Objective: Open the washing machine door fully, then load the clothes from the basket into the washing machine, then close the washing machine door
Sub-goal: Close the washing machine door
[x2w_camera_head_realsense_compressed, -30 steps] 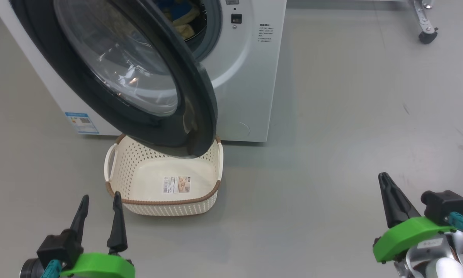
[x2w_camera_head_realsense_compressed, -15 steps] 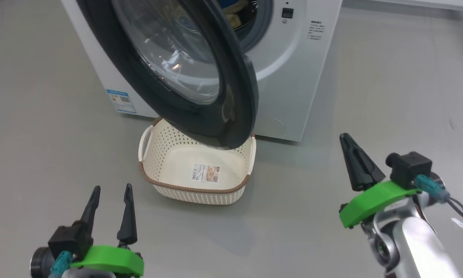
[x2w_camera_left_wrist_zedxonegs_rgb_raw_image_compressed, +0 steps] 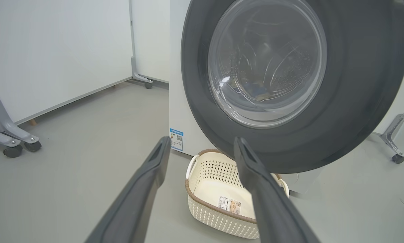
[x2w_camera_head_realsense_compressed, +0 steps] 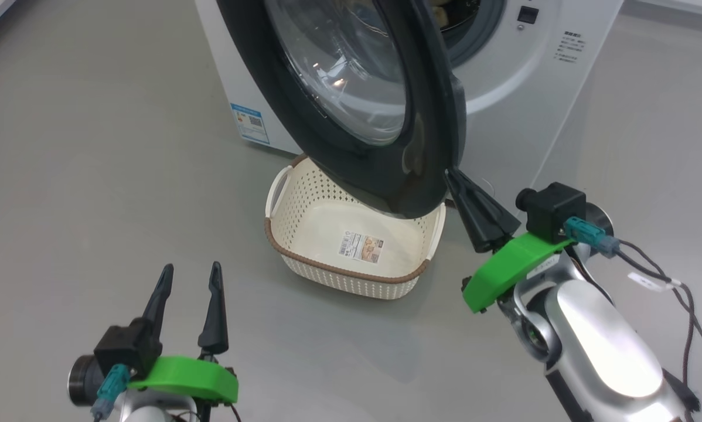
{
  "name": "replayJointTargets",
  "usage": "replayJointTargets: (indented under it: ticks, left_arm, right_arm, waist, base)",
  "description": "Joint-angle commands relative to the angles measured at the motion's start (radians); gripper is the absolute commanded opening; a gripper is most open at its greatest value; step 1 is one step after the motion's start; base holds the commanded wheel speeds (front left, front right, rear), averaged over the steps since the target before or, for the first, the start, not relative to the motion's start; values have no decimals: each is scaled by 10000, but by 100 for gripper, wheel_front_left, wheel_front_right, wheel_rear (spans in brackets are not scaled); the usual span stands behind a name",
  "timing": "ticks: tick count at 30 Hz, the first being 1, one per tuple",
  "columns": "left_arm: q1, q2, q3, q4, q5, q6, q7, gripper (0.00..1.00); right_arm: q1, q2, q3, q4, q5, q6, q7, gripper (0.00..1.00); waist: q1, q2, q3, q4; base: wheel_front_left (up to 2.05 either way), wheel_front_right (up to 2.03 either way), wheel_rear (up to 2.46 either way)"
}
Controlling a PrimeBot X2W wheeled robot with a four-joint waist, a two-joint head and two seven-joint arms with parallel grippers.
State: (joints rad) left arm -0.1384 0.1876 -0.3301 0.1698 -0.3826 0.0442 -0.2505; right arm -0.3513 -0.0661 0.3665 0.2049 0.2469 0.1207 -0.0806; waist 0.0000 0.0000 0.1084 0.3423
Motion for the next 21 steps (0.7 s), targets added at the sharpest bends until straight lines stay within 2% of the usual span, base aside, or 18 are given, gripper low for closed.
replayJointTargets:
  ticks: [1,8,21]
  left_arm:
    - [-548,18,303,-248,122,-56,-110,100]
    - [-732,-295,248,-121,313,-279,-111,100]
    - [-872,-633,575,18,710,-632,-112,100]
  right_arm:
    - [-722,-35,280,-124,153,100,-167,0]
    - [-1911,-116,655,1080,375,100,-402,0]
    - [-3307,-209,407,2897,699,100,-960,0]
  waist:
    - [0,0,134,227]
    - [0,0,272,659]
    - [0,0,479,1094]
  base:
    - [0,0,0]
    - [0,0,0]
    - [0,0,0]
